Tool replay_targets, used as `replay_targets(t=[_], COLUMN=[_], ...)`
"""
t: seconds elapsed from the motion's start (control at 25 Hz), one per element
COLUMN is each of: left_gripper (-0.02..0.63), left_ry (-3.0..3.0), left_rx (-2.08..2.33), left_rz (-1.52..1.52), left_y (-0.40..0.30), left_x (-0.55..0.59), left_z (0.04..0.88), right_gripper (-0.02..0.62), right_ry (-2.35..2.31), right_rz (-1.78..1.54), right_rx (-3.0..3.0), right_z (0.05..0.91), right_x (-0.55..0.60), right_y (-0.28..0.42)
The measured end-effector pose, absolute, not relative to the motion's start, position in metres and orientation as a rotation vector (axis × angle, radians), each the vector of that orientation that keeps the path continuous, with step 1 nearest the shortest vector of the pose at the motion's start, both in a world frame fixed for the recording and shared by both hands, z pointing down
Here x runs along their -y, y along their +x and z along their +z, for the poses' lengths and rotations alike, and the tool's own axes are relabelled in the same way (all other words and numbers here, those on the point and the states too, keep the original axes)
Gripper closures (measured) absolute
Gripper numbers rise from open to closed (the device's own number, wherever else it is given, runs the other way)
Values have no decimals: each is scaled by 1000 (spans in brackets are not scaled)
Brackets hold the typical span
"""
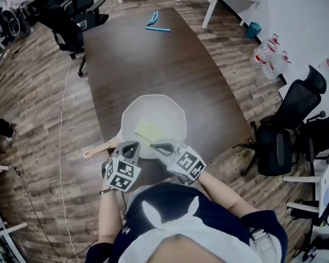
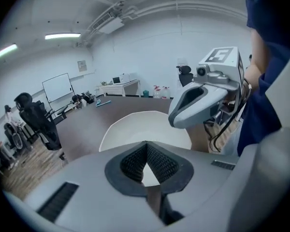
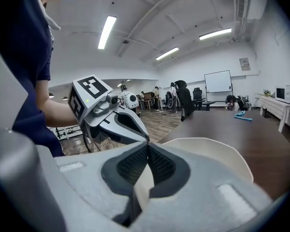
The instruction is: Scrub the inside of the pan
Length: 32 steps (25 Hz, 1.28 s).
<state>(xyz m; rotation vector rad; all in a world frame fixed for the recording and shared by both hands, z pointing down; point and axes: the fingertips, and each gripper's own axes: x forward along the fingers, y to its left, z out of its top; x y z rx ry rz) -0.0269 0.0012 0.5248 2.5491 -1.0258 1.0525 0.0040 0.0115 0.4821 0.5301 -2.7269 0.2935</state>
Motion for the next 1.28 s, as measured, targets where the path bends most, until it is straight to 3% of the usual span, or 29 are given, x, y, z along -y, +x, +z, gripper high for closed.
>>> replay_targets(t=[0.32, 0.8, 1.0, 1.28], left_gripper=[603, 603, 603, 603], left_ry=[2478, 2506, 2498, 2501], left_rx=[1004, 985, 972, 984], left_rz=[658, 672, 661, 646], left_y=[13, 17, 12, 7], left_x=[-40, -85, -98, -117], left_z=[489, 488, 488, 488], right_gripper=[597, 597, 597, 597], right_ry=[585, 644, 650, 634], right_rz=[297, 375, 583, 555], right_rx=[2740, 2745, 2800, 2789], right_z=[475, 476, 470, 471], right_x=[-42, -77, -85, -101], right_y=[18, 20, 17, 15])
